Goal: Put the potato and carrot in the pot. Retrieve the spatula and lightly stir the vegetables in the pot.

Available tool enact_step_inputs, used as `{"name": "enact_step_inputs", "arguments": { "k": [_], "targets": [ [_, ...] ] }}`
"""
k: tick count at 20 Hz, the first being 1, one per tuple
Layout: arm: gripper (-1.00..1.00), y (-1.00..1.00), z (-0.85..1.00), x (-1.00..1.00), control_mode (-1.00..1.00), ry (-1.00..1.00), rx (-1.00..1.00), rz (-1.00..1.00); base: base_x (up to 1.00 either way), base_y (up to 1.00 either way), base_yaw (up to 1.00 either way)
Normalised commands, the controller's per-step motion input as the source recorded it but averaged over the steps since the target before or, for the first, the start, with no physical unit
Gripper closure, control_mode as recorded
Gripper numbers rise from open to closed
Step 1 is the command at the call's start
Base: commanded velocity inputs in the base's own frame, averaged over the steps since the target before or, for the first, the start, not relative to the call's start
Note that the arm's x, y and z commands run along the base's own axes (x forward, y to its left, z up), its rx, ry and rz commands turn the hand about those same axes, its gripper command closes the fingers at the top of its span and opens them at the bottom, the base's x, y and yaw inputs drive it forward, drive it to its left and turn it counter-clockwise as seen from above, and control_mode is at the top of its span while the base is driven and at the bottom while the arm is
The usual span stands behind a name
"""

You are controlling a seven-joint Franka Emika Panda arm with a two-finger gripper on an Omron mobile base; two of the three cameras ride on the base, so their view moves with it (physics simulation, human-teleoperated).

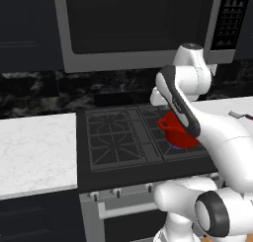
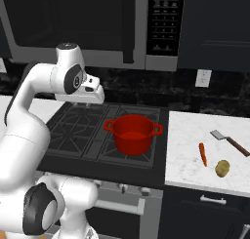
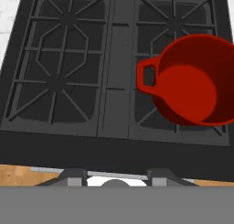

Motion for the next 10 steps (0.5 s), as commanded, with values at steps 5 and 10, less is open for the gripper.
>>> {"name": "enact_step_inputs", "arguments": {
  "k": [5,10],
  "targets": [
    [-1.0,-0.12,-0.01,-0.32,-1.0,0.0,0.0,-0.03,0.0,0.0,0.0],
    [-1.0,-0.38,-0.1,-0.62,-1.0,0.01,0.0,-0.1,0.0,0.0,0.0]
  ]
}}
